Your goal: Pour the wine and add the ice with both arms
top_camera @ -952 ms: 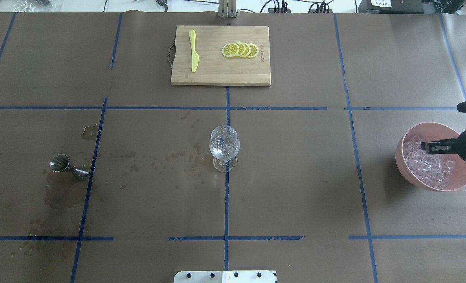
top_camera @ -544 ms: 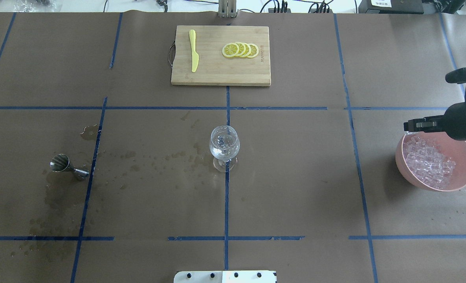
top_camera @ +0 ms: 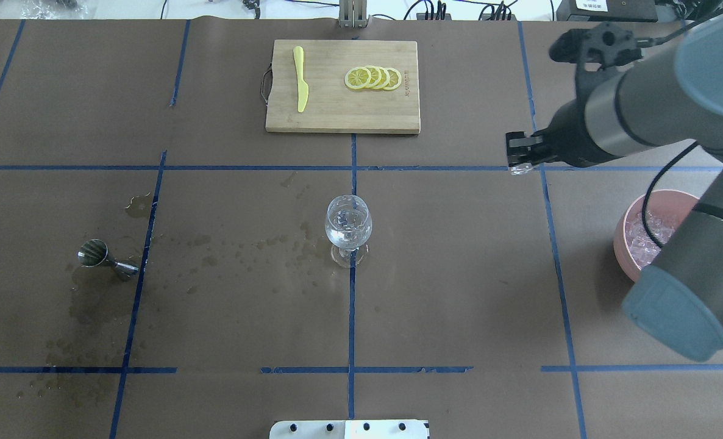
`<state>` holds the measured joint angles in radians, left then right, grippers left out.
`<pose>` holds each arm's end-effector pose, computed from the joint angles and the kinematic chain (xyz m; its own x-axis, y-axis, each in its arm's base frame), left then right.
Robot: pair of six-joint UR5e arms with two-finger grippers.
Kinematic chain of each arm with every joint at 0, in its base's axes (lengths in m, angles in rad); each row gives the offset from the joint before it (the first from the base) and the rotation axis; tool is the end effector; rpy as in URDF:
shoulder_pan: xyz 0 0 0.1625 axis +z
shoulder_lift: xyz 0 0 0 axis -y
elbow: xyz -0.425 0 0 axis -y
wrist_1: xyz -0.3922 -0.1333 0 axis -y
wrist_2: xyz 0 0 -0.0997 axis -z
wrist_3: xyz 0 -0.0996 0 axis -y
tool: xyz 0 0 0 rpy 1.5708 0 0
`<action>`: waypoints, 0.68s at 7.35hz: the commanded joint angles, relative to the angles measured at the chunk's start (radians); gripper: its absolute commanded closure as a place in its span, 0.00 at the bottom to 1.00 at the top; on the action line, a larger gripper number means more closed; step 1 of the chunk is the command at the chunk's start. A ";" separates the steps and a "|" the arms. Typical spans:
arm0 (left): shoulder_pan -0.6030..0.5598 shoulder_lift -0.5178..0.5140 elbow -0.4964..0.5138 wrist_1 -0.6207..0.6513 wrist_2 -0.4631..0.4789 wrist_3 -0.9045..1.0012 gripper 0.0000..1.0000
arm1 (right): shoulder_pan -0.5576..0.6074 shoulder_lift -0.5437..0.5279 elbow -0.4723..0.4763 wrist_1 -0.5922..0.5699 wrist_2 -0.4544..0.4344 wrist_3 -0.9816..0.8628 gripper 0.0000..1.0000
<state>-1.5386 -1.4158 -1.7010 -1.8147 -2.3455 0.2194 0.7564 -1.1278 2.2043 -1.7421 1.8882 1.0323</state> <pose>-0.0495 -0.4411 0.6399 0.6855 0.3831 -0.6191 -0.1851 0.9141 0.3608 -0.2966 -0.4204 0.1812 0.6284 -0.0769 0.7741 -0.1761 0.9552 0.2379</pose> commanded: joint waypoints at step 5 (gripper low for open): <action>0.000 0.003 -0.002 0.000 0.000 0.000 0.00 | -0.308 0.436 -0.273 -0.146 -0.326 0.198 1.00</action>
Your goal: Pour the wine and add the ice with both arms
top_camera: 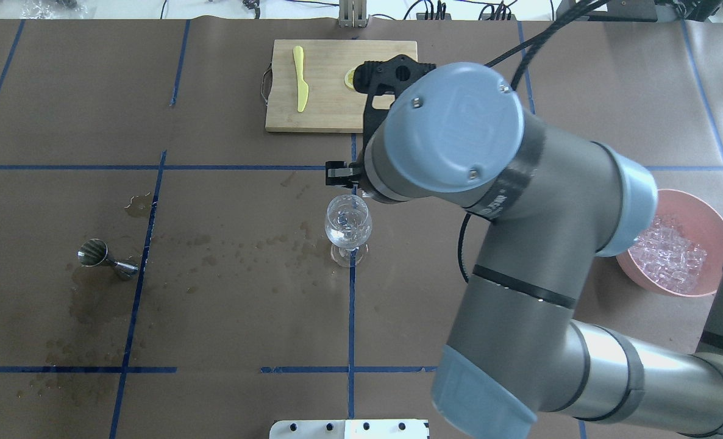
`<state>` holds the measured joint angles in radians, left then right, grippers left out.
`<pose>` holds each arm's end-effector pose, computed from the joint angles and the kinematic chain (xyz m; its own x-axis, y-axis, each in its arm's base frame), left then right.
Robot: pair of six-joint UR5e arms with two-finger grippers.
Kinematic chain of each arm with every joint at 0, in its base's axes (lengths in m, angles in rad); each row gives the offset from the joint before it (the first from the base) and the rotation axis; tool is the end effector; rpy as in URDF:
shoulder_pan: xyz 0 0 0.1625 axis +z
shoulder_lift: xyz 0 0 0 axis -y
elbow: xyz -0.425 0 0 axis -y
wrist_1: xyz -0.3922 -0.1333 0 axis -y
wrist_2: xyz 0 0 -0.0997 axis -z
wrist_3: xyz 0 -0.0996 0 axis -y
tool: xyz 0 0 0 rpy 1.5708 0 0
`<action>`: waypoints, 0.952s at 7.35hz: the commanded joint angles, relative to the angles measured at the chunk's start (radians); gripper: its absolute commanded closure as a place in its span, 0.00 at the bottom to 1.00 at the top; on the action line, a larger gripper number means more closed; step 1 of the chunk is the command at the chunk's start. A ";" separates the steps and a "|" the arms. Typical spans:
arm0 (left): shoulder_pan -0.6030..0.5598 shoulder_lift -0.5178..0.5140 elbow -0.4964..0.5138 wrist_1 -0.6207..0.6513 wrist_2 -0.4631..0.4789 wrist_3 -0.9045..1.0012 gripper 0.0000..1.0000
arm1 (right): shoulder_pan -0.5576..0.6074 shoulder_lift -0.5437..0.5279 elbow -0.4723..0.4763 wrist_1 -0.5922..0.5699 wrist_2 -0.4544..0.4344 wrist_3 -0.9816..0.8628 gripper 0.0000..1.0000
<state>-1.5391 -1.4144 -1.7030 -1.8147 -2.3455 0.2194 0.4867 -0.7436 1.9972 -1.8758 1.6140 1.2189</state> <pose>-0.0497 -0.4405 0.6395 0.6857 0.3831 -0.6189 -0.1846 0.9140 0.3613 -0.4471 -0.3825 0.0545 0.6339 -0.0541 0.7715 -0.2320 0.9383 0.2565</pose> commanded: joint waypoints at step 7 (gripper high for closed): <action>0.001 0.008 0.000 0.000 0.000 0.002 0.00 | -0.083 0.064 -0.127 -0.051 -0.109 0.030 0.91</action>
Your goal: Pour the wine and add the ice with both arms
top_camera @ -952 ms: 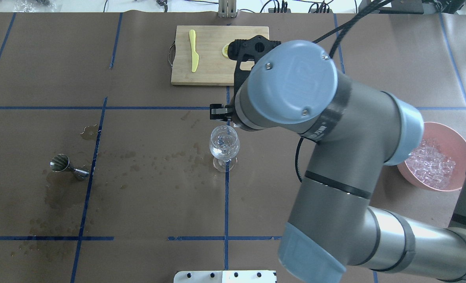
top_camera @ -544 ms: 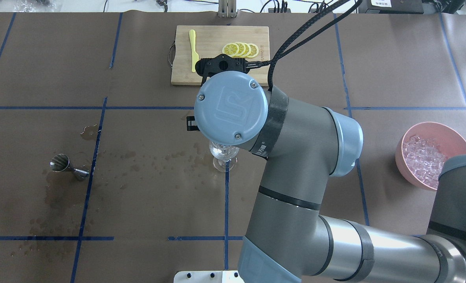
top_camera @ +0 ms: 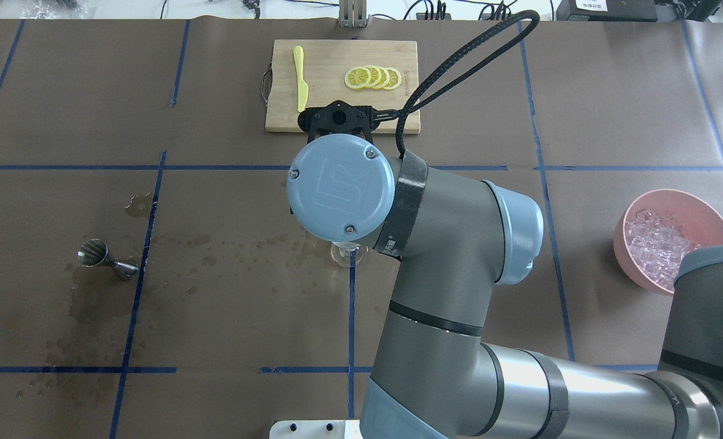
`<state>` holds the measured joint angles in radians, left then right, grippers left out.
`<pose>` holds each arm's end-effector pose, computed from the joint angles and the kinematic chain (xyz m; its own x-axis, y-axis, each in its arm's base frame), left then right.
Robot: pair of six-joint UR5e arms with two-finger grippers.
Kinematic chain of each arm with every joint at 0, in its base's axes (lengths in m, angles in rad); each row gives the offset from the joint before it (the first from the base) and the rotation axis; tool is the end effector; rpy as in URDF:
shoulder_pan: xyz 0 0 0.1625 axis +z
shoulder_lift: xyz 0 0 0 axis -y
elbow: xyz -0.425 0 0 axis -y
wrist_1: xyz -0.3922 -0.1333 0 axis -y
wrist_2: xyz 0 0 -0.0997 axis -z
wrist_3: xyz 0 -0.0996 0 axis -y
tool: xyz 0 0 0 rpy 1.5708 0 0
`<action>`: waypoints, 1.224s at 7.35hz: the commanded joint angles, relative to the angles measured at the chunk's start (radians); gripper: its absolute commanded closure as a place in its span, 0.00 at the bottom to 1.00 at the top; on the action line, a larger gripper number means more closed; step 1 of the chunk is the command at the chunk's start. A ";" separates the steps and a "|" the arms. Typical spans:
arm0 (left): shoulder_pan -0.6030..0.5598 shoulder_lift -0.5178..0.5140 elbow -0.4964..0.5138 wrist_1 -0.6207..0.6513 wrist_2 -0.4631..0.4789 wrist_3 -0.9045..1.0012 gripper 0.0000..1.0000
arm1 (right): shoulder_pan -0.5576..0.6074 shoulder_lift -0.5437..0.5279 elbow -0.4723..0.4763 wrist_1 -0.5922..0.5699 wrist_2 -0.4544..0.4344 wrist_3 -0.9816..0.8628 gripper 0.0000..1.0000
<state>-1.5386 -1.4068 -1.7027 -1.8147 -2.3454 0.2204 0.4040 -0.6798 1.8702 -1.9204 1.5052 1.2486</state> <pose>-0.0496 -0.4369 0.6430 0.6855 0.3795 -0.6213 -0.1858 0.9163 0.3546 -0.5121 -0.3710 0.0575 0.7201 -0.0358 0.6930 -0.2205 0.9351 0.2774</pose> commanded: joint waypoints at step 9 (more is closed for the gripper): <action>0.000 0.006 -0.002 -0.002 0.000 0.005 0.00 | 0.273 -0.094 0.084 -0.042 0.311 -0.209 0.00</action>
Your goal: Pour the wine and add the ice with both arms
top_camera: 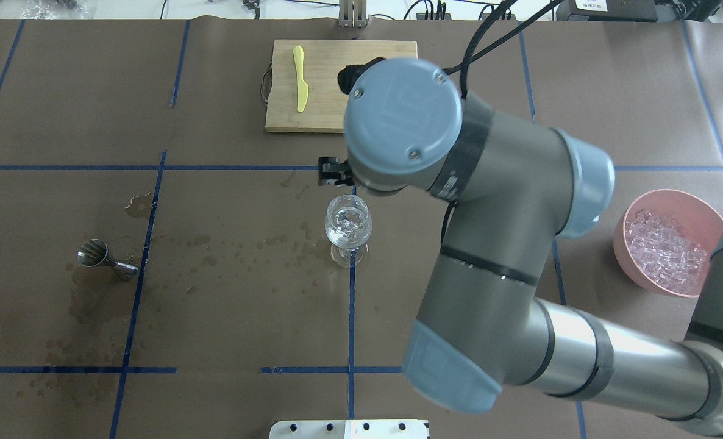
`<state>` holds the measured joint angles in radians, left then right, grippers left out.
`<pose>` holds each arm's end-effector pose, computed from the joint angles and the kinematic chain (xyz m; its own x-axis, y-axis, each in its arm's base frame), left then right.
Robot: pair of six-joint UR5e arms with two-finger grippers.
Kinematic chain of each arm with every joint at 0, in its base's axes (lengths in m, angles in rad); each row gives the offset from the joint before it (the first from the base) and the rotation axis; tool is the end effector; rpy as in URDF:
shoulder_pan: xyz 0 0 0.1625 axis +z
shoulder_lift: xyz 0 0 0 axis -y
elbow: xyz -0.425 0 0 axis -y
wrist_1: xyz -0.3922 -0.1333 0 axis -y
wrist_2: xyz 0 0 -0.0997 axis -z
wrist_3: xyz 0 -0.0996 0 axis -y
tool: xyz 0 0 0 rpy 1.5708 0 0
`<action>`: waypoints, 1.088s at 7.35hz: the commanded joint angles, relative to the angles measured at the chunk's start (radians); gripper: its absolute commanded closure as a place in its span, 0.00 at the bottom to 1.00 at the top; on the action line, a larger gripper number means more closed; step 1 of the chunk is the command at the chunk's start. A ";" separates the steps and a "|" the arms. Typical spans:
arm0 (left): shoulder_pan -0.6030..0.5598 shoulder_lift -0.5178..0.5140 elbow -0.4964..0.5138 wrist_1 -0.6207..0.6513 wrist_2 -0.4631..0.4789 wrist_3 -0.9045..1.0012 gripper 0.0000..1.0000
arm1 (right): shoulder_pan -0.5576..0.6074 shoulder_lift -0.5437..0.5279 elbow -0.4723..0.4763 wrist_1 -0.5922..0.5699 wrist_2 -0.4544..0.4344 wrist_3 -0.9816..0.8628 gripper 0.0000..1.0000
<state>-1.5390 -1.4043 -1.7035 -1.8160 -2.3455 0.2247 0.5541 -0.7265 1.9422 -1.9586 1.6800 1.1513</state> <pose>-0.0498 -0.4358 0.6435 0.6848 0.3829 -0.6200 -0.1884 0.9149 0.3570 -0.4410 -0.4169 0.0706 0.7106 -0.0364 0.7027 -0.1811 0.9556 0.2327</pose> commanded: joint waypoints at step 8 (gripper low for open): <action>-0.004 0.005 -0.013 0.001 0.005 -0.005 0.00 | 0.803 -0.689 0.040 0.026 0.520 -1.226 0.00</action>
<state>-1.5427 -1.3983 -1.7143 -1.8147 -2.3418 0.2202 1.2622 -1.3076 1.9838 -1.9382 2.1911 0.0329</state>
